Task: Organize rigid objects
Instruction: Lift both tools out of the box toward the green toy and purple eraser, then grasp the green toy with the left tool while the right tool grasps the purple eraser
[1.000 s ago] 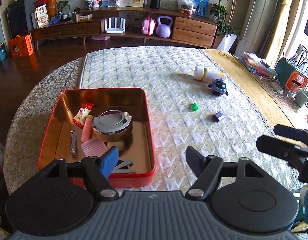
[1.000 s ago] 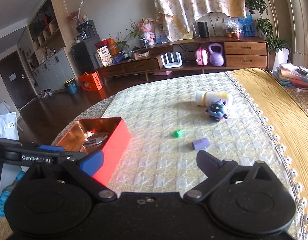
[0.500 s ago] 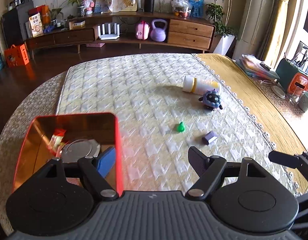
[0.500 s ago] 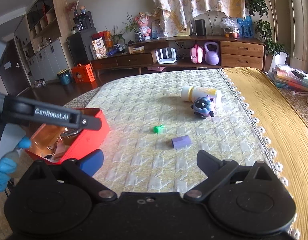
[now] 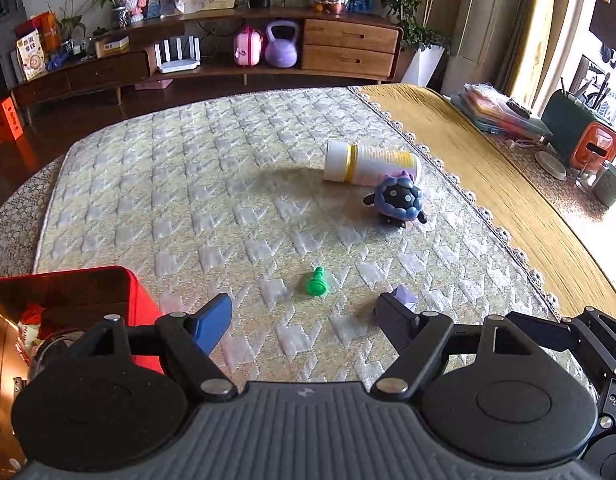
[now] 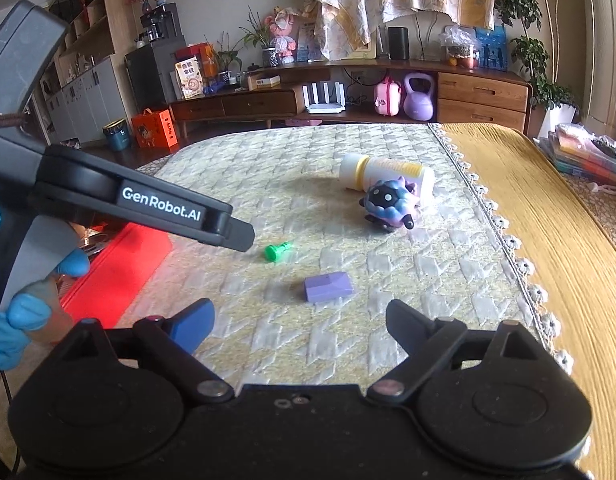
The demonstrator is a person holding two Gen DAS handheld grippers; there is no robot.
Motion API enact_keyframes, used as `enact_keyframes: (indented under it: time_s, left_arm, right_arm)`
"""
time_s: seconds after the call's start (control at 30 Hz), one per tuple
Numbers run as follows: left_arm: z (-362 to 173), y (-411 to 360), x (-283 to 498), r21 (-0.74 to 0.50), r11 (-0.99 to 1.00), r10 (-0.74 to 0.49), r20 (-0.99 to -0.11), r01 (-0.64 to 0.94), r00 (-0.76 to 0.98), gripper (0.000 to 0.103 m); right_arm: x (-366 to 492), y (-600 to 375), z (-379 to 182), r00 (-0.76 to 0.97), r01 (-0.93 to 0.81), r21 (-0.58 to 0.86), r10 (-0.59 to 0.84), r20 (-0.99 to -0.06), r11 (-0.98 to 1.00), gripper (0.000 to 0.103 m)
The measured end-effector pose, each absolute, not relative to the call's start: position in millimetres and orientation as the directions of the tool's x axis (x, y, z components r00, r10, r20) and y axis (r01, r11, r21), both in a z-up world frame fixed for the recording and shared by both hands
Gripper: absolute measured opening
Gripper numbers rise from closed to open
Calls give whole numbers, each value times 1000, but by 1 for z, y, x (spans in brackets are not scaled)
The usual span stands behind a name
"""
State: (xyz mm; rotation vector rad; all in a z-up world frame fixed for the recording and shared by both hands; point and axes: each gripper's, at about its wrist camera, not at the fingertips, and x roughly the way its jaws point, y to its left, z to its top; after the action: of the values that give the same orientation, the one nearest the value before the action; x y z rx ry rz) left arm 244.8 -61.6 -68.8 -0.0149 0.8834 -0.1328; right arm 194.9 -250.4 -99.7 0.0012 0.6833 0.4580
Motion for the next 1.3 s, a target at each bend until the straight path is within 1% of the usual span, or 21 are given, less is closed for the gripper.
enact_keyframes:
  time_s: [0.17,0.33,0.53,0.6,0.67,0.7,0.77,0.8,0.93,1.0,1.1,1.13,1.2,1.3]
  left_arm:
    - [-87,-64,266,-82,993,-118,-789,86,604,79]
    - [-102,-69,279,-51,995,-91,-791,83,605,79]
    - [-116,-73,288,-28,994,-87,-793,107,603,78]
    - [-118,-74,289,-26,993,-93,-789,118,607,72]
    - [-121,-77,291,-21,992,-94,-792,128,603,64]
    - [-122,-78,292,-18,992,-92,-794,128,601,63]
    - [-124,-78,292,-30,991,-105,-797,134,595,57]
    - [-125,-79,292,-30,990,-107,-798,139,593,52]
    - [-125,-83,291,-19,987,-111,-792,157,600,41]
    - [-125,-85,292,-13,986,-111,-789,164,604,36]
    - [-125,-86,291,-13,985,-115,-786,170,607,26]
    - [-125,-86,291,-15,985,-116,-786,170,607,20]
    - [-125,-86,290,-19,986,-119,-785,169,607,16]
    - [-125,-87,289,-14,985,-117,-783,171,611,16]
  right_arm:
    - [213,-252,-112,673,-402,158,408,-617,902,86]
    - [225,-248,-119,673,-416,149,414,-613,897,82]
    - [237,-243,-126,659,-436,144,424,-621,888,76]
    - [240,-241,-129,657,-437,143,424,-623,888,73]
    - [242,-240,-131,656,-436,142,422,-625,889,70]
    - [243,-240,-133,656,-434,141,420,-627,890,66]
    - [245,-240,-134,655,-432,143,419,-629,890,61]
    - [245,-240,-135,655,-432,143,418,-630,891,60]
    - [245,-239,-137,664,-432,127,410,-625,893,55]
    - [245,-238,-137,668,-431,120,406,-624,894,50]
    - [245,-237,-137,677,-429,102,394,-622,898,44]
    - [245,-237,-137,679,-428,98,391,-622,898,42]
    - [245,-237,-137,682,-423,95,385,-621,901,37]
    - [244,-239,-137,685,-417,100,385,-619,903,36]
